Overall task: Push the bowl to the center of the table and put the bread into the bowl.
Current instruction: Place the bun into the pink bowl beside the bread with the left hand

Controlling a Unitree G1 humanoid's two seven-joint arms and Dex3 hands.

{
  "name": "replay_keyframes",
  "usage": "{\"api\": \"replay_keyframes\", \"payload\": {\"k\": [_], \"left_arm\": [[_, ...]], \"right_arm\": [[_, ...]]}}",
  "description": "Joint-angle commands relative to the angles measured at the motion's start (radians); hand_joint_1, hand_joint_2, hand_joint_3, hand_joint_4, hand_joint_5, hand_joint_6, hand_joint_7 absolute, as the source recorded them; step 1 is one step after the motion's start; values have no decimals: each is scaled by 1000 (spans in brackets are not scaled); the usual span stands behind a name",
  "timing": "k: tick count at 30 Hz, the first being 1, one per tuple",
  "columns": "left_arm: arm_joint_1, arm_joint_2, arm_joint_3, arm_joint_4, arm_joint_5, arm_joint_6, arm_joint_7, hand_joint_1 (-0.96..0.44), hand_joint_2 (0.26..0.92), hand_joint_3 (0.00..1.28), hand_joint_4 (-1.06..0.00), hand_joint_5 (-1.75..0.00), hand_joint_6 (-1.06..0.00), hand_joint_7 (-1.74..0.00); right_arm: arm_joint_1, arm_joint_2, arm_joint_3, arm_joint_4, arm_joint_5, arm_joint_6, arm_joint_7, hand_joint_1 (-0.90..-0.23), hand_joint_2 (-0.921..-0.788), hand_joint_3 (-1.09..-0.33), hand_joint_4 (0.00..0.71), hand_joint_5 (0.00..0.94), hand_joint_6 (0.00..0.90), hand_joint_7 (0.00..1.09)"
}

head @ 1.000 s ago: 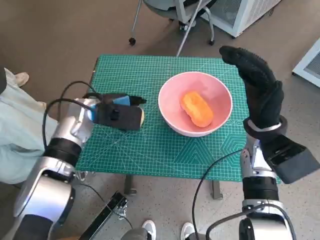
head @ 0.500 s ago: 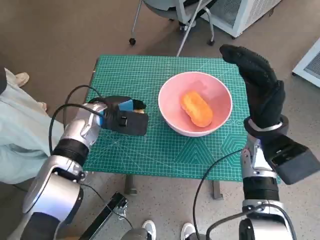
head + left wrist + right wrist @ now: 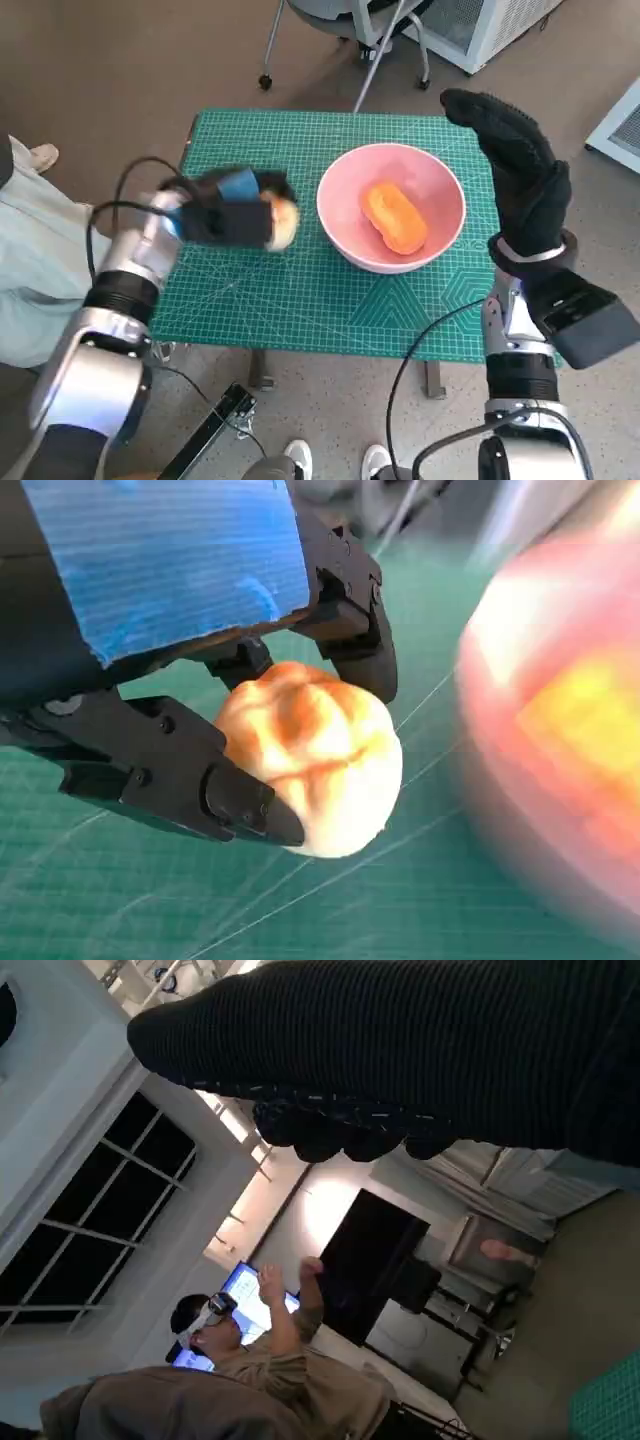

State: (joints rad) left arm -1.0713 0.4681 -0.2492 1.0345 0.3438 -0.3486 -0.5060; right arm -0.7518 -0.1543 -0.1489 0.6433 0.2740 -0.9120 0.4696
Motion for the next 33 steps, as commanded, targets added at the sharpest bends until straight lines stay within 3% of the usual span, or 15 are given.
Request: {"api": "replay_keyframes", "payload": {"k": [1, 6, 14, 23, 25, 27, 28, 30, 31, 33], "left_arm": [[-55, 13, 72, -214, -79, 4, -14, 2, 920, 69, -697, -1163, -615, -1180], [-58, 1, 102, -379, -118, 57, -29, 2, 913, 63, -720, -1137, -634, -1162], [-69, -50, 88, -450, -127, 75, -24, 2, 912, 47, -739, -1111, -654, -1145], [-92, -130, -5, -324, -49, 0, 5, 0, 913, 30, -751, -1072, -674, -1147], [-95, -141, -27, -294, -29, 7, -1, 0, 917, 45, -724, -1084, -652, -1185], [-97, -148, -52, -268, -11, 28, -25, -1, 919, 136, -619, -1193, -541, -1294], [-99, -150, -63, -257, -3, 35, -38, -33, 877, 153, -493, -1009, -408, -1109], [-105, -152, -93, -235, 21, 48, -70, -58, 851, 155, -415, -794, -323, -931], [-111, -154, -107, -221, 30, 54, -90, -82, 834, 134, -349, -504, -237, -735], [-119, -158, -123, -199, 39, 65, -125, -105, 821, 113, -273, -309, -175, -620]], "right_arm": [[18, 0, 3, 14, -4, 6, 5, -584, -921, -686, 371, 1, 37, 790], [16, 1, 6, 12, -8, 8, 3, -587, -921, -685, 371, 1, 37, 791], [16, 2, 7, 14, 1, 11, 10, -581, -921, -687, 371, 0, 36, 793], [19, 4, 6, 9, 2, 15, 6, -574, -921, -688, 372, 1, 35, 794], [20, 4, 5, 8, 1, 15, 4, -571, -921, -689, 373, 2, 35, 794], [23, 4, 4, 4, 1, 14, 3, -570, -921, -689, 374, 2, 35, 793], [25, 4, 4, 2, 1, 14, 2, -574, -921, -689, 374, 2, 36, 793], [29, 2, 3, -3, 0, 12, 1, -576, -921, -688, 374, 2, 36, 793], [31, 0, 2, -6, -1, 10, 0, -579, -921, -686, 375, 2, 37, 792], [34, -3, -1, -8, -1, 8, -1, -580, -921, -685, 375, 2, 38, 791]]}}
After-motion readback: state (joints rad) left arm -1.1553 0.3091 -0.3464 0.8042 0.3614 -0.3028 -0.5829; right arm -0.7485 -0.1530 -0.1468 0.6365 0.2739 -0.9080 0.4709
